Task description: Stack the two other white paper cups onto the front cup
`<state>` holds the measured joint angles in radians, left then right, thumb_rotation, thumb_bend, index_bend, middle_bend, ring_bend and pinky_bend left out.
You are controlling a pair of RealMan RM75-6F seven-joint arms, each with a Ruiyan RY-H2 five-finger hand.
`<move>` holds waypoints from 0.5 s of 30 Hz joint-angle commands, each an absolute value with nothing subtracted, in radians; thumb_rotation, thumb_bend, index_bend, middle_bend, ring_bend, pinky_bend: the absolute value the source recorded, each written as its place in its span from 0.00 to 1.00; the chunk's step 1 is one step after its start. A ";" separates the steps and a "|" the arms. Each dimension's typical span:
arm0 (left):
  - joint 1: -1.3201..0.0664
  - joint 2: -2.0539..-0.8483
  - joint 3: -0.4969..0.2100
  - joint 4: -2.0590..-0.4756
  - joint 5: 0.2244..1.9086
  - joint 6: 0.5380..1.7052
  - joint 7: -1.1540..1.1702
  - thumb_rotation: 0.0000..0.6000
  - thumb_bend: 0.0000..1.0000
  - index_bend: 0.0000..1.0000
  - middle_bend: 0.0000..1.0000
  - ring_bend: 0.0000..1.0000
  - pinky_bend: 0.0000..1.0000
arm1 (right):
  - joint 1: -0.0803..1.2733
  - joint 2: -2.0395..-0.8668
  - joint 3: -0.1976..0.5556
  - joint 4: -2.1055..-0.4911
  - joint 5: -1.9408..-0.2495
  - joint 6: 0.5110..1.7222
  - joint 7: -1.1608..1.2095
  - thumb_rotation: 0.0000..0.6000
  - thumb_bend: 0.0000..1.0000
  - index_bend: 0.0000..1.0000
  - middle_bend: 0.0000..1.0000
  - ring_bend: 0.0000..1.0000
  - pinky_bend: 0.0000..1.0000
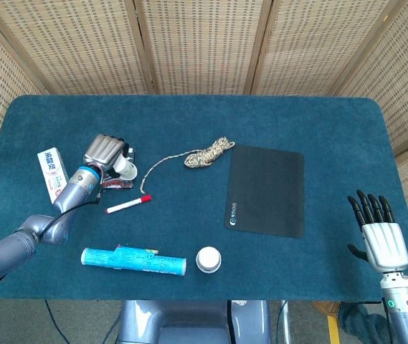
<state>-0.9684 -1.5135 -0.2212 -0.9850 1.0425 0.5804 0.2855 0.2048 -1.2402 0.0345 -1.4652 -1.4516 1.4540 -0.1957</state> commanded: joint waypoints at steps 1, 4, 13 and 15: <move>-0.939 -1.425 -0.233 -1.115 1.114 0.650 0.220 1.00 0.05 0.53 0.39 0.37 0.39 | 0.202 -1.237 0.037 -1.471 -1.454 1.454 -0.195 1.00 0.00 0.01 0.00 0.00 0.00; -0.914 -1.340 -0.238 -1.257 1.183 0.708 0.173 1.00 0.04 0.53 0.39 0.37 0.39 | 0.200 -1.234 0.039 -1.478 -1.459 1.456 -0.195 1.00 0.00 0.01 0.00 0.00 0.00; -0.872 -1.184 -0.192 -1.609 1.417 0.806 0.074 1.00 0.03 0.53 0.39 0.37 0.39 | 0.191 -1.228 0.042 -1.499 -1.471 1.462 -0.207 1.00 0.00 0.01 0.00 0.00 0.00; -0.872 -1.186 -0.175 -1.643 1.472 0.821 0.042 1.00 0.02 0.53 0.39 0.37 0.39 | 0.189 -1.227 0.042 -1.502 -1.472 1.461 -0.208 1.00 0.00 0.00 0.00 0.00 0.00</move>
<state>-0.8869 -1.2190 -0.2028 -1.5759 1.3922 0.7803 0.0940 0.1892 -1.2272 0.0420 -1.5020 -1.4719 1.4615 -0.2080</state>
